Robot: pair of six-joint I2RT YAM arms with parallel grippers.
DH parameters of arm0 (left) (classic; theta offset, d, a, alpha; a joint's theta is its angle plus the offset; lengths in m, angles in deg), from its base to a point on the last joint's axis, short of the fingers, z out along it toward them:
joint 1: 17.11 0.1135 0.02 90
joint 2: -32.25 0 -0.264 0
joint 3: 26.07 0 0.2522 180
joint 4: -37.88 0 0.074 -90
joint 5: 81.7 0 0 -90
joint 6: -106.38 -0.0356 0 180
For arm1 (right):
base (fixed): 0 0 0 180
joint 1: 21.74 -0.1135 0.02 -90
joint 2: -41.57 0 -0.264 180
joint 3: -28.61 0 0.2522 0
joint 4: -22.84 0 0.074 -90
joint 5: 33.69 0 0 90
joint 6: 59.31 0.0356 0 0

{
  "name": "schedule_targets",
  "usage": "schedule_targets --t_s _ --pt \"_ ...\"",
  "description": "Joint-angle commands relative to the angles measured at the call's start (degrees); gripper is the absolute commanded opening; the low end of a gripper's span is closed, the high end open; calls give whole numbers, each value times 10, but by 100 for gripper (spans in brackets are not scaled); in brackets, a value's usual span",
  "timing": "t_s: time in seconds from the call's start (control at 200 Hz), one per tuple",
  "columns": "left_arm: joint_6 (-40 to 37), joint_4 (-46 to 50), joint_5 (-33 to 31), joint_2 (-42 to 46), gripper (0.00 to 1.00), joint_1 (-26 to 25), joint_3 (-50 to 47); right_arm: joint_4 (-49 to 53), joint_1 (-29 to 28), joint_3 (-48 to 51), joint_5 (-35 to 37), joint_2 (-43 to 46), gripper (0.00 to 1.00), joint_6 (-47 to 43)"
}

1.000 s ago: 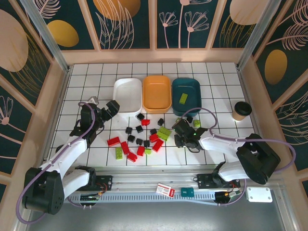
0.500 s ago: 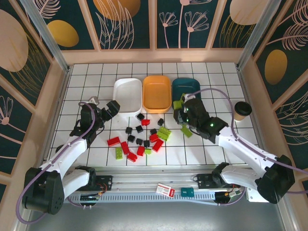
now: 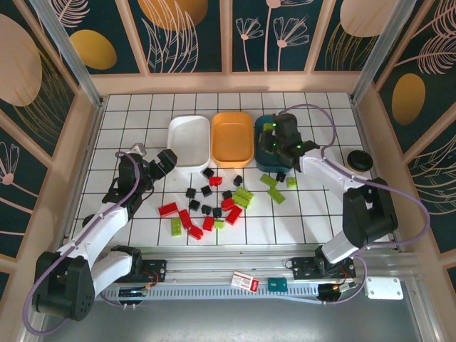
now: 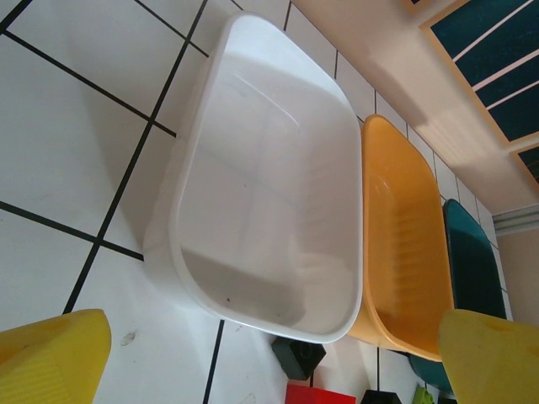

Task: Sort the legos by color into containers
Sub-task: Place the lego in the container.

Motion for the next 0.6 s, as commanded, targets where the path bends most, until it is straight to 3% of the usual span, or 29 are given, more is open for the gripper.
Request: schedule_targets --t_s 0.0,0.065,0.145,0.205,0.46,0.591 --pt "-2 16 7 9 99 -4 2 -27 28 -21 -4 -40 8 13" --pt "0 25 5 10 99 -4 5 -24 36 -34 -9 -67 18 11" --pt "4 48 -11 16 99 -4 9 -21 43 -45 -10 -85 44 12" --pt "8 72 -27 23 99 -3 11 -24 45 -48 -11 -85 55 13" --pt "25 148 -61 38 92 -11 -8 -65 27 19 -20 -12 59 22" --pt "3 160 -83 12 89 -60 -13 -90 11 69 -28 15 58 32"
